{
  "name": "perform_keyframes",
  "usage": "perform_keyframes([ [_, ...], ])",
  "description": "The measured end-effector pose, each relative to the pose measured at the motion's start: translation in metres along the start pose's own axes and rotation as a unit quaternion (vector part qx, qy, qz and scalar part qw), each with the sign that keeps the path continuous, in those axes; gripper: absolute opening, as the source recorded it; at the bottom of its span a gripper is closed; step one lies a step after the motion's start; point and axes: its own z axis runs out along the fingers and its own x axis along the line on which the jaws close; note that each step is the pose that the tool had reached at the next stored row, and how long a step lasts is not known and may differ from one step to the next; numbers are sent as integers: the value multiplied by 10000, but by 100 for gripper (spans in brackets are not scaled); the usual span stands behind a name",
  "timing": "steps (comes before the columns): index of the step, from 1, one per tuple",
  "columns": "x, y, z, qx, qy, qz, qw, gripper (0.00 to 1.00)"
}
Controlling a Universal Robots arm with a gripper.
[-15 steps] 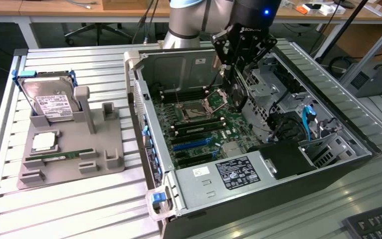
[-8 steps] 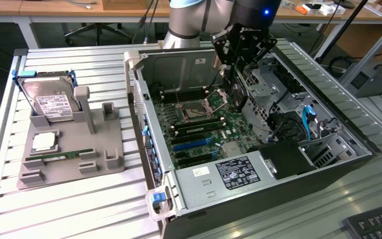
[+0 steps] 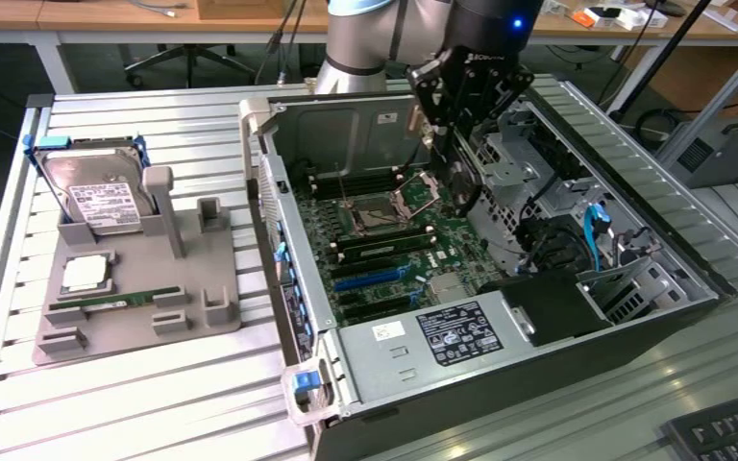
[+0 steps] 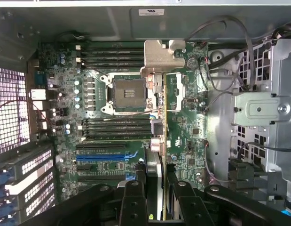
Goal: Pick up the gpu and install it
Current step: 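Insert the gpu into the slot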
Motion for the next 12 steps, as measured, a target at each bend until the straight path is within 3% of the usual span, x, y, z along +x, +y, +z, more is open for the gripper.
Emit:
perform_keyframes([
  [12, 0, 0, 0, -6, -10, -352, 9994, 27],
])
